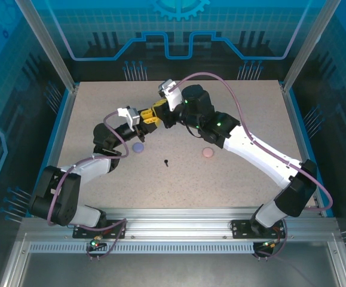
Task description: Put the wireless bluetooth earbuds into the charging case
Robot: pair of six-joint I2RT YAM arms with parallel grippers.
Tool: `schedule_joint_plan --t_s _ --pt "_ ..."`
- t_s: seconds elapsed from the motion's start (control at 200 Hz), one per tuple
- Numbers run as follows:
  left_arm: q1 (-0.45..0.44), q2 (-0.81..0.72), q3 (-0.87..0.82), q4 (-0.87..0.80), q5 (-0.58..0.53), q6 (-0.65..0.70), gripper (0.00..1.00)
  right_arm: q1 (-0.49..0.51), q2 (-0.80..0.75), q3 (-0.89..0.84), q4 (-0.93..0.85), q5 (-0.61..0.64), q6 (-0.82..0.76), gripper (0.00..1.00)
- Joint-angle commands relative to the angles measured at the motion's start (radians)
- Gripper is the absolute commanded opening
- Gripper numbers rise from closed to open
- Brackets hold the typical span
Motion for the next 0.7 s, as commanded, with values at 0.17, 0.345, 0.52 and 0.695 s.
schedule_joint_plan --t_s 0.17,0.345,0.52,0.695 --pt "-0.015 -0.042 0.028 -0.006 0.026 0.037 0.00 -0.014 0.021 -0.001 0.038 0.022 0.012 0.10" --pt "-0.015 -0.049 0.031 -0.015 0.023 0.042 0.00 -0.017 0.017 -0.009 0.035 0.029 0.014 0.08" --pt "-0.015 -0.056 0.033 -0.028 0.024 0.047 0.00 -0.020 -0.002 -0.028 0.039 0.032 0.012 0.08" --pt "-0.015 -0.066 0.034 -0.040 0.019 0.052 0.00 -0.020 -0.003 -0.033 0.020 0.014 -0.010 0.07"
